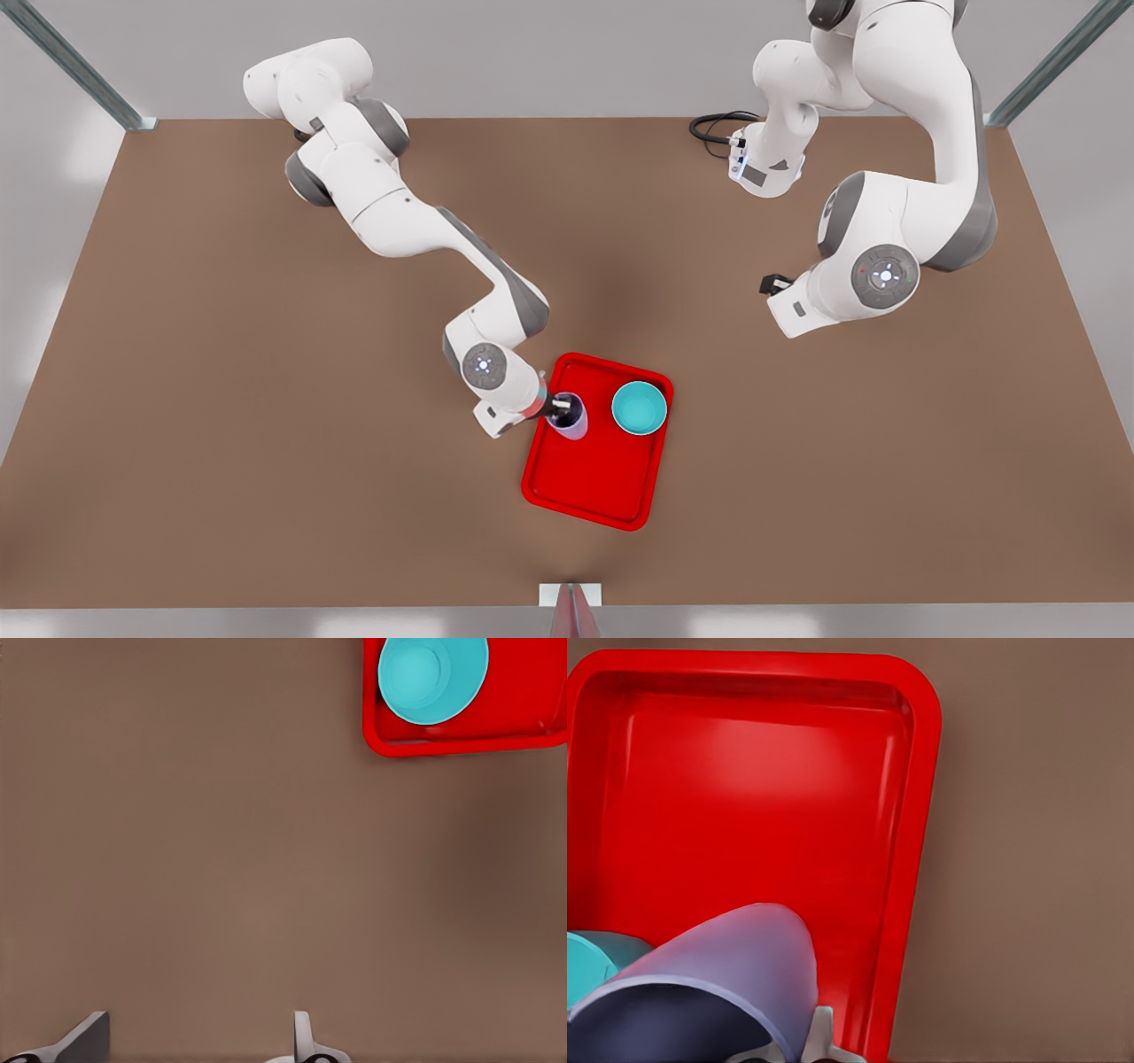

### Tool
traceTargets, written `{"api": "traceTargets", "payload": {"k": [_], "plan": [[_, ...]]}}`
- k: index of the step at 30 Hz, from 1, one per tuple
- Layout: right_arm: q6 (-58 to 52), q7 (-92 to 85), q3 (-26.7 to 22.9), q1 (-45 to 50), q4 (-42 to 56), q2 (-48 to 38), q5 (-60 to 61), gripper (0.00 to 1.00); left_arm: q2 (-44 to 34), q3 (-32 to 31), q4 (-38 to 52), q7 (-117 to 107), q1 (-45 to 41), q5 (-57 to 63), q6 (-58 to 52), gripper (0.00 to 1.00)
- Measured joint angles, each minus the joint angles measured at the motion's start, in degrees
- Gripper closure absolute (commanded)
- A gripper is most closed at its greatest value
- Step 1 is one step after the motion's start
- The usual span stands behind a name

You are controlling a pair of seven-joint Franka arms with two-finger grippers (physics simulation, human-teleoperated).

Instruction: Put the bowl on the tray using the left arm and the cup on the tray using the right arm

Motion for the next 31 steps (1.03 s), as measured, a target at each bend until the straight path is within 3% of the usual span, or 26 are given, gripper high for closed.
{"api": "traceTargets", "payload": {"k": [1,3,11,14,17,19,22,24,26,31], "plan": [[-0.1,0.1,0.0,0.0,0.0,0.0,-0.2,0.55,0.0,0.0,0.0,0.0,-0.1,0.0,0.0,0.00],[0.2,0.8,0.0,0.1,0.0,-0.1,-0.3,0.00,0.0,0.0,0.0,0.0,-0.1,0.0,0.0,0.00],[0.6,1.2,-1.0,0.8,0.6,-1.3,-0.1,0.00,0.1,0.0,0.0,0.0,-0.1,0.0,0.1,0.00],[-9.8,1.3,-4.7,-4.4,-4.9,-15.3,-0.1,0.00,0.0,0.0,0.0,0.0,0.0,0.0,0.0,0.00],[-26.1,-18.0,-12.7,-13.1,-13.9,-32.9,0.0,0.00,0.0,0.0,0.0,-0.1,-0.1,0.0,0.0,0.00],[-29.5,-28.8,-15.0,-19.2,-22.1,-44.7,0.0,0.00,0.0,0.0,0.0,-0.1,0.0,0.0,0.0,0.00],[-36.7,-29.9,-15.5,-23.9,-23.0,-51.2,-0.1,0.00,0.0,0.0,0.0,-0.1,-0.1,0.0,0.0,0.00],[-36.3,-30.0,-12.7,-25.9,-25.1,-50.7,-0.2,0.00,0.1,0.0,0.0,0.1,0.0,0.0,0.1,0.00],[-38.1,-31.7,-12.9,-25.5,-19.5,-45.2,-0.3,0.00,0.1,0.1,0.0,0.0,-0.1,-0.1,0.0,0.00],[-36.6,-31.7,-13.0,-25.4,-19.5,-45.6,-0.5,0.00,1.7,0.0,2.5,-0.1,-0.1,0.4,-0.2,0.00]]}}
